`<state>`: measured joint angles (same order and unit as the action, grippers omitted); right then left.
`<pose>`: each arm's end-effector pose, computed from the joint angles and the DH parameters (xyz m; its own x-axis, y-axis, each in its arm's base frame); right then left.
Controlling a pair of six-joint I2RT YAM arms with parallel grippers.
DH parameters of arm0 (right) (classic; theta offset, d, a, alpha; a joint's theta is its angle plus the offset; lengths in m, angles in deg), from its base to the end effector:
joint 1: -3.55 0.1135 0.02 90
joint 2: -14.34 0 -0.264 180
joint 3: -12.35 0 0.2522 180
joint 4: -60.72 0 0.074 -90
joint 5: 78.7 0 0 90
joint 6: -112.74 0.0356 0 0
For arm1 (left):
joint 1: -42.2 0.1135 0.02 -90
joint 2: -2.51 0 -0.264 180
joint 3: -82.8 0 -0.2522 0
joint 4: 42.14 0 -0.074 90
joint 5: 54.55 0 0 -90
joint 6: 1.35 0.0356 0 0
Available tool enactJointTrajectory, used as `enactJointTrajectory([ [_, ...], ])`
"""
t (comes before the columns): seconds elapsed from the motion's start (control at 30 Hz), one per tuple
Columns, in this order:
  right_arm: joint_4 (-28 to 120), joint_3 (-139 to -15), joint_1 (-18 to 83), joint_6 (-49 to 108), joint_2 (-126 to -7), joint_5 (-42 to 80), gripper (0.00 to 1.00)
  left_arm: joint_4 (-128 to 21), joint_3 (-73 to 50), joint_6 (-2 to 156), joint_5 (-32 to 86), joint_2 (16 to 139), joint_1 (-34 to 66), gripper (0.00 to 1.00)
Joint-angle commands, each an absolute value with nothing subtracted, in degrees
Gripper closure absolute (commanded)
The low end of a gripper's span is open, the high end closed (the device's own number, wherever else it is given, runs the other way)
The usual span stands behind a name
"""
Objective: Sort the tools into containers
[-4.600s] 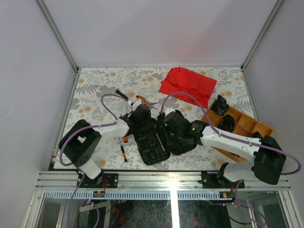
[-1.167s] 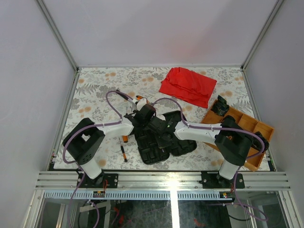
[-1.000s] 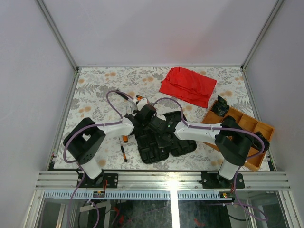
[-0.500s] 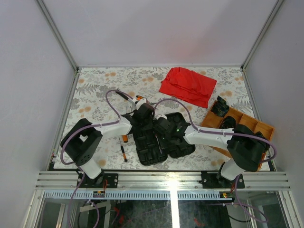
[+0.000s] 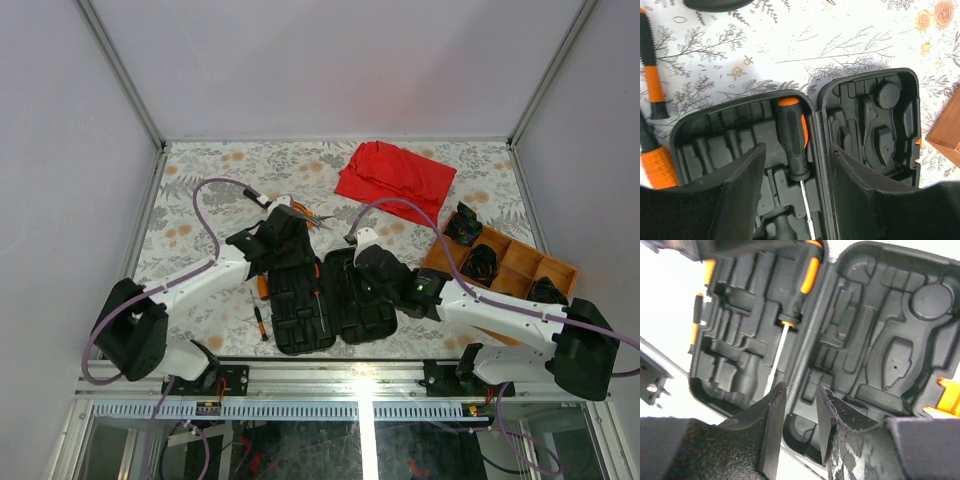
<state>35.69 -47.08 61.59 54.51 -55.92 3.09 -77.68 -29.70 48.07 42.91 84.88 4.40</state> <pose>0.1457 0.2239 0.2506 -0.6735 -0.0950 -0.7331 -0.4986 0.7906 0.3556 0.2386 -0.1792 0.2262 -0.8153 -0.1839 -0.5491 0.0158 0.9408 -0.3386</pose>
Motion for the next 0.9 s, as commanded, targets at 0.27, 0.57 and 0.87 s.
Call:
enactJointTrajectory([
  [0.27, 38.3, -49.0, 61.2, 55.0, -65.2, 2.5, 0.46, -85.4, -40.4, 45.3, 48.7, 69.9, 9.9, 0.43],
  [0.57, 39.0, -54.6, 61.5, 55.1, -75.0, 3.1, 0.39, -88.5, -42.1, 45.4, 49.5, 66.0, 15.2, 0.33],
  [0.87, 37.1, -56.6, 61.5, 55.7, -80.6, 2.3, 0.39, -89.3, -41.7, 45.1, 49.6, 67.4, 17.1, 0.29],
])
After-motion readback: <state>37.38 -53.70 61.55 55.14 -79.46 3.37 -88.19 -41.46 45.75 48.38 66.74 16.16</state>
